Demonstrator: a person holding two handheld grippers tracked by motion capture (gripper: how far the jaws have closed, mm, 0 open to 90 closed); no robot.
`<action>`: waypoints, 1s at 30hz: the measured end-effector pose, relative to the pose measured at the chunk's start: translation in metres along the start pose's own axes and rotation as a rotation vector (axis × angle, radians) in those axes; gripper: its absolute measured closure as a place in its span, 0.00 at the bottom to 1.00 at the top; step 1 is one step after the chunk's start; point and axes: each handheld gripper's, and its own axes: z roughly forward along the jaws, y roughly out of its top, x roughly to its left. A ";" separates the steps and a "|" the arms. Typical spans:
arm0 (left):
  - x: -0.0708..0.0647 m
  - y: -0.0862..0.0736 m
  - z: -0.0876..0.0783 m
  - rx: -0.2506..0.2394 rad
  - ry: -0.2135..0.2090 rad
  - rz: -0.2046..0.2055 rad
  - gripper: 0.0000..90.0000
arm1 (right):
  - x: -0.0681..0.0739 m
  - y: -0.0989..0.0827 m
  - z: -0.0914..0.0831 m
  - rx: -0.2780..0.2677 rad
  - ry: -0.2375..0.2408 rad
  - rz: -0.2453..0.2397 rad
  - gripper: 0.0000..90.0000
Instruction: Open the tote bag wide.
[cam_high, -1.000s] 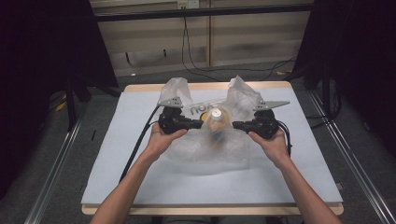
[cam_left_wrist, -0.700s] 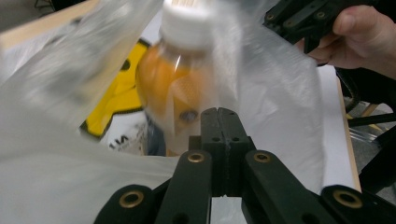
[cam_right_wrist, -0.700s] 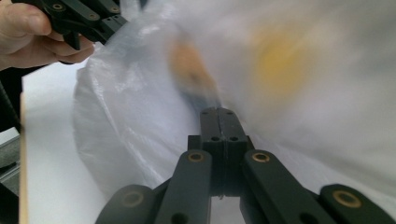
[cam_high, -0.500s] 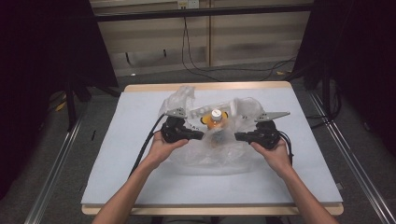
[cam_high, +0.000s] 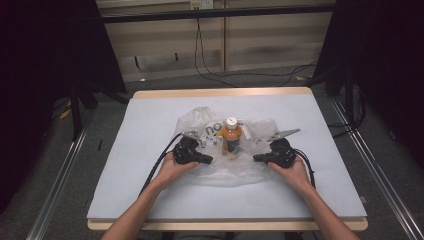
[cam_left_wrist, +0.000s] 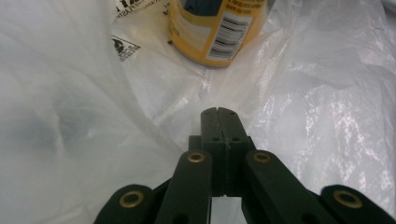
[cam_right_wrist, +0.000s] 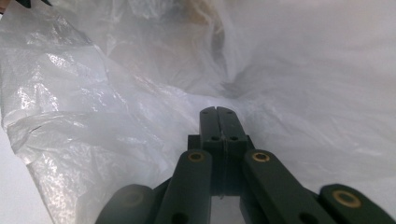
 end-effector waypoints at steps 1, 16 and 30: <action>-0.001 -0.002 -0.001 -0.006 -0.004 0.001 1.00 | 0.000 0.000 -0.001 0.005 -0.004 -0.009 1.00; -0.018 -0.026 -0.019 0.013 -0.035 0.046 1.00 | 0.007 -0.027 -0.026 -0.002 0.008 0.001 1.00; -0.041 -0.014 -0.052 -0.202 -0.078 0.074 1.00 | 0.029 -0.014 -0.062 -0.193 0.027 -0.030 1.00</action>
